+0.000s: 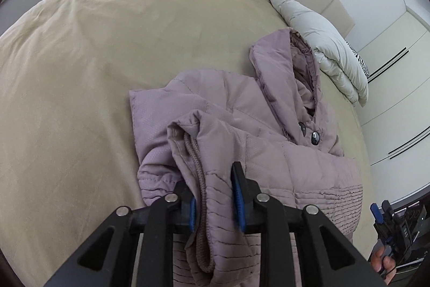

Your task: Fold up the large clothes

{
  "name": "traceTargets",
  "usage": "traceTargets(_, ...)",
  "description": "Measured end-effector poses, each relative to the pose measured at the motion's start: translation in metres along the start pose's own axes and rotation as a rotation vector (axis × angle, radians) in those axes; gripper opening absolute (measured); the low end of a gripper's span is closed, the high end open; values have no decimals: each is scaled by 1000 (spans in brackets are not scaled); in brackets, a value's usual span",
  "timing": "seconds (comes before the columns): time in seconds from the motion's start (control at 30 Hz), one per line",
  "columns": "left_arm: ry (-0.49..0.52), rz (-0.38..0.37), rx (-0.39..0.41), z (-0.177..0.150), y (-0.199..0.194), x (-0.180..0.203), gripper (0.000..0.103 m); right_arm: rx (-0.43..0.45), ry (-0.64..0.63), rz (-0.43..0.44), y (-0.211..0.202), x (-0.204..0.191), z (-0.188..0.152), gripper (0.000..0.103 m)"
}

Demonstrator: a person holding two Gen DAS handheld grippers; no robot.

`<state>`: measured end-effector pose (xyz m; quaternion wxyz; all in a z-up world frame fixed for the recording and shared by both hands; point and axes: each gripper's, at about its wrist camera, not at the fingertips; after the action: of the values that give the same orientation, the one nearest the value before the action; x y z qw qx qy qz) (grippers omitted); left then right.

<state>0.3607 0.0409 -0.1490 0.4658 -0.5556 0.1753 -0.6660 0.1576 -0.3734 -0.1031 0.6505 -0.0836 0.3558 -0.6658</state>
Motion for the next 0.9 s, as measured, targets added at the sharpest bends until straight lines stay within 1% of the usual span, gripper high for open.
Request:
traceTargets(0.07, 11, 11, 15, 2, -3, 1, 26, 6, 40, 48, 17, 8, 16, 55)
traceTargets(0.13, 15, 32, 33, 2, -3, 2, 33, 9, 65, 86, 34, 15, 32, 55)
traceTargets(0.17, 18, 36, 38, 3, -4, 3, 36, 3, 80, 89, 44, 19, 37, 55)
traceTargets(0.2, 20, 40, 41, 2, -5, 3, 38, -16, 97, 83, 56, 24, 40, 55)
traceTargets(0.23, 23, 48, 45, 2, -8, 4, 41, -63, 112, 58, 74, 32, 40, 55)
traceTargets(0.27, 25, 65, 58, 1, -12, 5, 47, -118, 128, 14, 93, 40, 37, 55)
traceTargets(0.3, 22, 97, 91, 0, -21, 4, 52, -165, 147, 8, 111, 49, 31, 55)
traceTargets(0.33, 9, 139, 144, -3, -33, 4, 53, -173, 138, 18, 123, 52, 25, 55)
traceTargets(0.37, 6, 183, 197, -7, -45, 6, 53, -157, 100, 11, 127, 49, 26, 54)
traceTargets(0.4, 14, 226, 248, -10, -56, 10, 53, -153, 49, -12, 127, 42, 27, 54)
traceTargets(0.43, 29, 255, 306, -14, -67, 16, 53, -163, 7, -40, 127, 35, 29, 55)
traceTargets(0.47, 72, 248, 345, -19, -73, 26, 53, -172, -15, -69, 124, 29, 33, 55)
traceTargets(0.5, 134, 230, 351, -23, -73, 40, 53, -158, -18, -80, 119, 23, 37, 55)
traceTargets(0.57, 255, 216, 317, -29, -58, 69, 53, -76, -30, -35, 106, 11, 53, 55)
traceTargets(0.6, 307, 205, 296, -32, -46, 81, 53, -49, -50, -40, 100, 2, 56, 55)
traceTargets(0.63, 351, 215, 289, -35, -35, 90, 53, -31, -78, -64, 102, -4, 64, 55)
traceTargets(0.67, 392, 246, 285, -37, -21, 97, 53, -31, -102, -81, 106, -9, 70, 55)
traceTargets(0.73, 428, 300, 236, -41, 10, 98, 53, -64, -125, -112, 123, -12, 71, 55)
traceTargets(0.77, 433, 320, 202, -42, 25, 94, 54, -110, -123, -144, 138, -8, 68, 55)
traceTargets(0.8, 442, 321, 200, -44, 35, 88, 55, -177, -117, -172, 150, -2, 60, 55)
traceTargets(0.83, 466, 327, 212, -49, 39, 84, 55, -221, -117, -163, 163, 6, 50, 55)
traceTargets(0.9, 507, 339, 218, -53, 40, 83, 55, -154, -184, -153, 164, 6, 39, 55)
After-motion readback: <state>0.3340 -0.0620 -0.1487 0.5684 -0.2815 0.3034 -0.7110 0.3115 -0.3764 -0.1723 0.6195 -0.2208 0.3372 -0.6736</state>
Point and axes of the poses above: each gripper's, at about its wrist camera, not at the fingertips, and y roughly the way its jaws point, x to its right, z to its top, and after that the axes turned 12 degrees about -y, right-handed
